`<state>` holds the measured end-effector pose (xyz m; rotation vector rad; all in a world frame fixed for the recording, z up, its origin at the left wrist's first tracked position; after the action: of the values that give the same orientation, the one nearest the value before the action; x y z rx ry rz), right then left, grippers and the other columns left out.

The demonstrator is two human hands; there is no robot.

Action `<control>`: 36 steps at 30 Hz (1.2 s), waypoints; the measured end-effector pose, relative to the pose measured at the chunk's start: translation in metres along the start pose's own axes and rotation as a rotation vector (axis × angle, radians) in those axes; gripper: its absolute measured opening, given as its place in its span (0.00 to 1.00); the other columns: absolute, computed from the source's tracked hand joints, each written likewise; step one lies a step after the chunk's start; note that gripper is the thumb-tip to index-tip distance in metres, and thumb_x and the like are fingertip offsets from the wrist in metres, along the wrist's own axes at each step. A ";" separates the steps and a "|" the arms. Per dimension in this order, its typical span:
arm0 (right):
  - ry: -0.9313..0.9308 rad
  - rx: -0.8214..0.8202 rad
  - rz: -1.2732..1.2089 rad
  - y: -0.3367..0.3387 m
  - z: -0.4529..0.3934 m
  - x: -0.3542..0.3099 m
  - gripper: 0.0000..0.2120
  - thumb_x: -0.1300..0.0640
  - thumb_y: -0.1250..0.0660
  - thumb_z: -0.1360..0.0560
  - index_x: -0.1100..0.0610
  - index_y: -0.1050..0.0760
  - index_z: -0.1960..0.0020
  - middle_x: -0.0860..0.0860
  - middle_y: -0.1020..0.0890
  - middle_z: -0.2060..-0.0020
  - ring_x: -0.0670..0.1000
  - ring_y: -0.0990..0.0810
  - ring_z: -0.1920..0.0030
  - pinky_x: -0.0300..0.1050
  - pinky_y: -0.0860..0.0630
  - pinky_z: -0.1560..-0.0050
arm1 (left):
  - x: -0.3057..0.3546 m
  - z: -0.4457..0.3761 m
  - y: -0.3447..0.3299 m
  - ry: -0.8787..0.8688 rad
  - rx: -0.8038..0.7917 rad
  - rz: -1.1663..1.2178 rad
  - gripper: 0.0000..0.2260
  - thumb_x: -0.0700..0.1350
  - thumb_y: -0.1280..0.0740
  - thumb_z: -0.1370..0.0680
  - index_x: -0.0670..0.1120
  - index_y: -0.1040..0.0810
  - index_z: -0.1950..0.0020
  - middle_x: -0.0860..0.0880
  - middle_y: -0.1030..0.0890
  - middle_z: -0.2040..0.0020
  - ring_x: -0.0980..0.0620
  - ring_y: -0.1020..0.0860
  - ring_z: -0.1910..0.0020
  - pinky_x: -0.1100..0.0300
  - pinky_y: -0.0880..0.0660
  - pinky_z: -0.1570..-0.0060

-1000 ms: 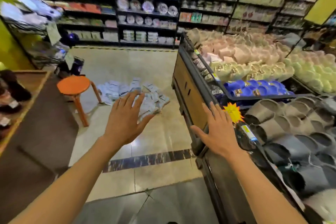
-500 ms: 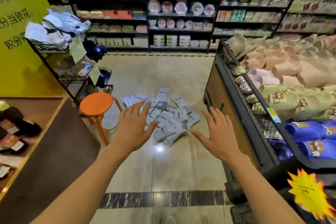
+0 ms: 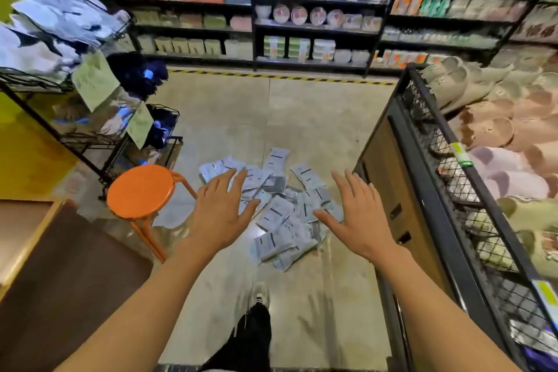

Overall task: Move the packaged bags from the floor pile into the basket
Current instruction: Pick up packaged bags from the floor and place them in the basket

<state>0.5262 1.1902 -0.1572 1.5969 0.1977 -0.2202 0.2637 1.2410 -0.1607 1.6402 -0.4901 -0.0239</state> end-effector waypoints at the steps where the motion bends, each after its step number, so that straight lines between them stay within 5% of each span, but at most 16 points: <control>1: -0.002 -0.007 0.008 -0.003 -0.022 0.002 0.48 0.23 0.53 0.26 0.52 0.45 0.16 0.57 0.40 0.18 0.59 0.42 0.18 0.58 0.46 0.20 | -0.005 -0.023 -0.008 -0.002 -0.013 0.008 0.33 0.64 0.45 0.20 0.44 0.28 0.24 0.38 0.23 0.29 0.35 0.24 0.32 0.38 0.26 0.37; 10: -0.048 -0.060 0.025 -0.039 -0.196 0.045 0.47 0.23 0.51 0.25 0.51 0.45 0.16 0.58 0.40 0.18 0.60 0.42 0.18 0.61 0.46 0.20 | -0.032 -0.201 -0.070 -0.054 -0.058 0.078 0.34 0.64 0.46 0.20 0.44 0.30 0.22 0.38 0.26 0.25 0.35 0.25 0.29 0.39 0.29 0.33; 16: -0.093 -0.123 -0.003 -0.116 -0.272 0.102 0.44 0.25 0.47 0.23 0.51 0.47 0.16 0.56 0.42 0.17 0.58 0.44 0.17 0.59 0.48 0.19 | -0.059 -0.271 -0.169 -0.035 -0.105 0.076 0.33 0.64 0.45 0.20 0.45 0.31 0.21 0.39 0.27 0.25 0.36 0.26 0.29 0.40 0.29 0.34; 23: -0.038 -0.187 -0.006 -0.301 -0.318 0.164 0.46 0.25 0.49 0.24 0.55 0.41 0.17 0.60 0.37 0.19 0.62 0.39 0.19 0.65 0.40 0.21 | -0.106 -0.297 -0.365 -0.015 -0.138 0.070 0.31 0.61 0.38 0.19 0.46 0.33 0.20 0.41 0.29 0.23 0.37 0.28 0.27 0.40 0.30 0.33; 30: 0.020 -0.206 0.022 -0.541 -0.325 0.235 0.46 0.25 0.49 0.25 0.52 0.43 0.17 0.58 0.38 0.18 0.62 0.40 0.19 0.66 0.41 0.22 | -0.177 -0.272 -0.618 -0.101 -0.215 0.067 0.32 0.64 0.42 0.19 0.45 0.33 0.21 0.40 0.28 0.24 0.35 0.25 0.31 0.38 0.27 0.36; 36: 0.032 -0.222 0.043 -0.694 -0.308 0.277 0.46 0.25 0.48 0.25 0.53 0.42 0.17 0.60 0.36 0.19 0.63 0.37 0.20 0.66 0.42 0.21 | -0.220 -0.246 -0.762 -0.147 -0.275 0.068 0.36 0.67 0.45 0.20 0.46 0.36 0.19 0.41 0.30 0.23 0.37 0.28 0.28 0.40 0.29 0.35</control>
<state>0.6182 1.5216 -0.8888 1.3831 0.2055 -0.1348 0.3658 1.5815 -0.9112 1.3568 -0.6261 -0.1554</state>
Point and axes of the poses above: each hand's wrist, its own z-axis away from the middle knuckle, its own y-axis out of the back of the hand, x = y × z, the point moved 9 cm from there along -z, towards the middle knuckle
